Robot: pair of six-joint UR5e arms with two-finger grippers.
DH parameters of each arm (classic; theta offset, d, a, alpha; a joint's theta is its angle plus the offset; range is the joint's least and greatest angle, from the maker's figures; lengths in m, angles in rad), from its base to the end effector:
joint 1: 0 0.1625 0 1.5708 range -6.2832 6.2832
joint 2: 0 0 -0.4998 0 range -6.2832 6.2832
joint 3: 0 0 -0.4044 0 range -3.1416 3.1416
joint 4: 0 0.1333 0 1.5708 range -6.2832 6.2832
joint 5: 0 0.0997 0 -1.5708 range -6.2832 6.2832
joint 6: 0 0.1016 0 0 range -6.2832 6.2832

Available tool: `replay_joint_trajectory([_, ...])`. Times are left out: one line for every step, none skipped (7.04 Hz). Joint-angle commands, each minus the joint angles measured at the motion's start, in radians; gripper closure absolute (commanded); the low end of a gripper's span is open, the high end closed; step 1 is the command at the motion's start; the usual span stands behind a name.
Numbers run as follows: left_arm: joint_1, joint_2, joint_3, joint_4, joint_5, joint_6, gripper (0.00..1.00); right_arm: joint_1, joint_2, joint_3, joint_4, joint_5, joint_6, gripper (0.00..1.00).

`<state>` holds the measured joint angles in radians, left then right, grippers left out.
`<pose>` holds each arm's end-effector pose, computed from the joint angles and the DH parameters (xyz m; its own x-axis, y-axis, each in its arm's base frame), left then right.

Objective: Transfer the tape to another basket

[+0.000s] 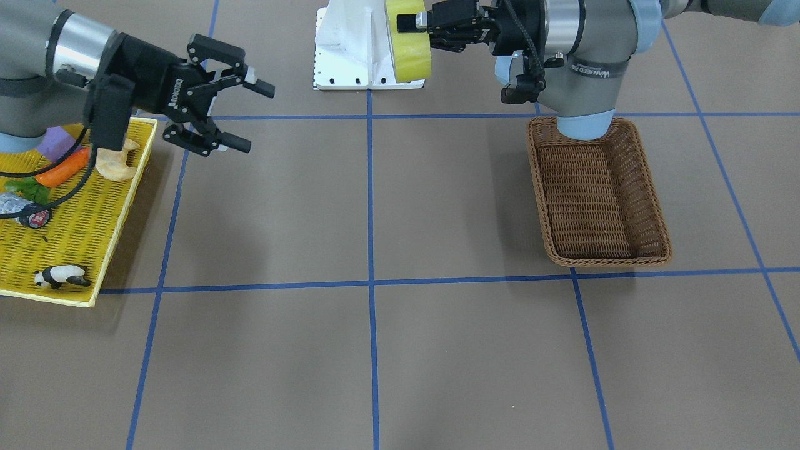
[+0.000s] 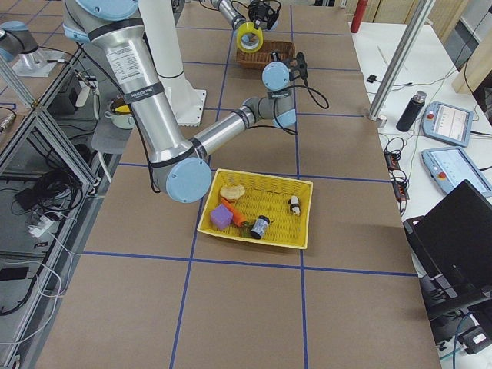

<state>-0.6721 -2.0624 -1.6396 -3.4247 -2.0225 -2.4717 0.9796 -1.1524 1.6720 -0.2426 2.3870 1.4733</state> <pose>0.3866 -0.4212 0.2536 -0.6240 -0.4047 -0.6684 -0.2514 0.9139 -0.3187 -0.2817 -0.5260 0.3035 -0.1343 -0.3198 0.9379 -0.1921 0.9369 0.2919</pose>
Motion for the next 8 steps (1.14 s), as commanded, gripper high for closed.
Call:
replay_joint_trajectory([-0.023, 0.021, -0.008, 0.144, 0.022, 0.223, 1.0, 0.153, -0.045, -0.005, -0.13, 0.037, -0.127, 0.01])
replay_joint_trajectory([-0.047, 0.021, -0.015, 0.206, 0.03, 0.282, 1.0, 0.209, -0.071, 0.0, -0.188, 0.037, -0.169, 0.01])
replay_joint_trajectory([-0.119, 0.036, -0.023, 0.273, 0.042, 0.293, 1.0, 0.259, -0.095, 0.002, -0.251, 0.034, -0.22, 0.0])
replay_joint_trajectory([-0.189, 0.051, -0.058, 0.376, 0.038, 0.404, 1.0, 0.29, -0.14, 0.002, -0.283, 0.008, -0.31, 0.0])
replay_joint_trajectory([-0.201, 0.071, -0.144, 0.576, 0.042, 0.539, 1.0, 0.333, -0.182, 0.003, -0.323, -0.009, -0.408, 0.0])
replay_joint_trajectory([-0.223, 0.082, -0.229, 0.766, 0.054, 0.673, 1.0, 0.371, -0.191, 0.005, -0.384, -0.023, -0.501, 0.0])
replay_joint_trajectory([-0.228, 0.114, -0.294, 0.883, 0.133, 0.732, 1.0, 0.39, -0.223, 0.008, -0.418, -0.081, -0.581, 0.0])
replay_joint_trajectory([-0.23, 0.164, -0.313, 0.916, 0.171, 0.804, 1.0, 0.386, -0.259, 0.008, -0.46, -0.151, -0.717, 0.01])
